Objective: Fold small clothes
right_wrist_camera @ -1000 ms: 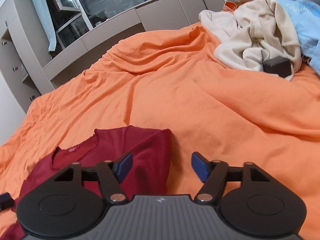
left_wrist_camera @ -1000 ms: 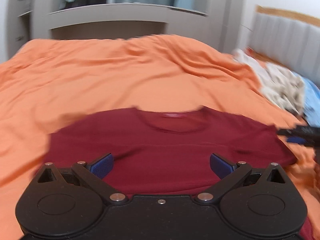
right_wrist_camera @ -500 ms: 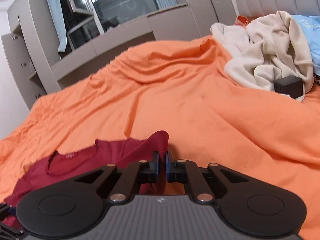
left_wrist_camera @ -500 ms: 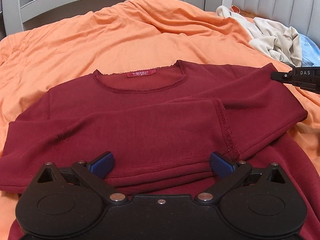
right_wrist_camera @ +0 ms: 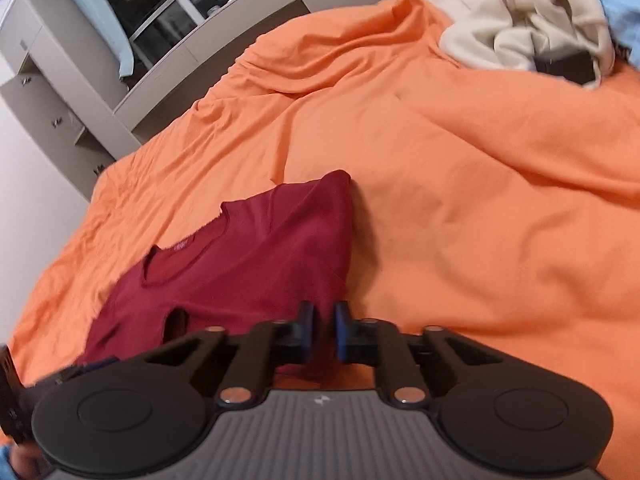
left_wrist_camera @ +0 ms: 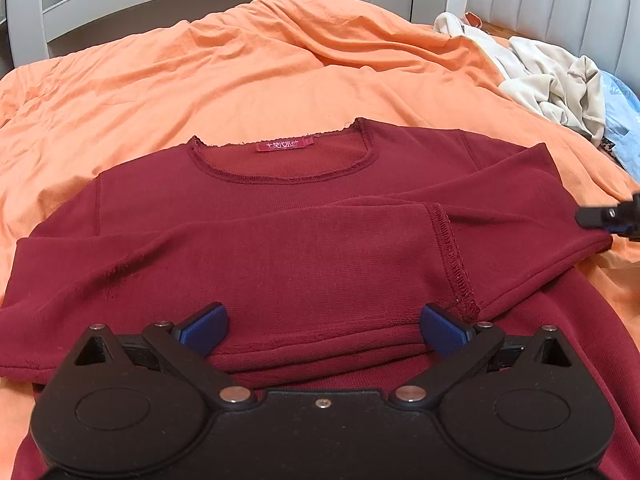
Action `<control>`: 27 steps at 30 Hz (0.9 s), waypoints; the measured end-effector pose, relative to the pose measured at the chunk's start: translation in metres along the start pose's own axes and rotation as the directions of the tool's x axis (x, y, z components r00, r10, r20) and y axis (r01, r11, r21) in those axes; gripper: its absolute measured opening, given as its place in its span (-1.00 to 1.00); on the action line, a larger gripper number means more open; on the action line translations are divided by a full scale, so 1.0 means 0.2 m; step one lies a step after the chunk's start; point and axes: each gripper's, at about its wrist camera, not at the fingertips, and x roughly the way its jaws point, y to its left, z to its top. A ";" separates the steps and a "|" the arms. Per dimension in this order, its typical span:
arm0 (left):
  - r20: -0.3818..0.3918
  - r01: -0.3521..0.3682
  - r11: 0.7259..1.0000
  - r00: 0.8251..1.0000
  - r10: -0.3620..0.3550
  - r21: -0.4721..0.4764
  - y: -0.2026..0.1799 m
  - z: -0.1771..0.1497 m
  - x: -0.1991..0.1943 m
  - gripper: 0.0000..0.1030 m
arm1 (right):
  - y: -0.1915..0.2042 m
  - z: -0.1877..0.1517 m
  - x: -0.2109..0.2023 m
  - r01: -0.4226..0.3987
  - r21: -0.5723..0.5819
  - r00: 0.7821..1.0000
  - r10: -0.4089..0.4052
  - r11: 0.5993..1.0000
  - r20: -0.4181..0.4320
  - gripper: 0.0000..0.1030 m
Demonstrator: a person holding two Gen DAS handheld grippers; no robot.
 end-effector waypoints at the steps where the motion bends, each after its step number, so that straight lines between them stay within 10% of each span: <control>1: 0.001 0.000 1.000 1.000 0.000 -0.001 0.00 0.00 0.00 0.99 | 0.01 -0.01 -0.01 0.016 -0.010 1.000 -0.016 1.000 0.002 -0.86; 8: -0.001 0.007 1.000 1.000 -0.007 -0.001 0.01 0.00 -0.05 0.99 | 0.02 -0.04 -0.04 0.069 -0.007 0.998 -0.069 0.998 -0.007 -0.73; 19: 0.110 -0.015 0.997 0.994 0.023 -0.075 0.12 -0.11 -0.53 0.99 | 0.35 -0.27 -0.45 0.020 -0.213 0.992 0.007 0.977 0.125 0.97; 27: 0.205 -0.075 0.971 0.971 0.123 -0.227 0.31 -0.47 -1.01 0.99 | 0.51 -0.67 -0.79 -0.039 -0.278 0.978 0.094 0.960 0.186 1.00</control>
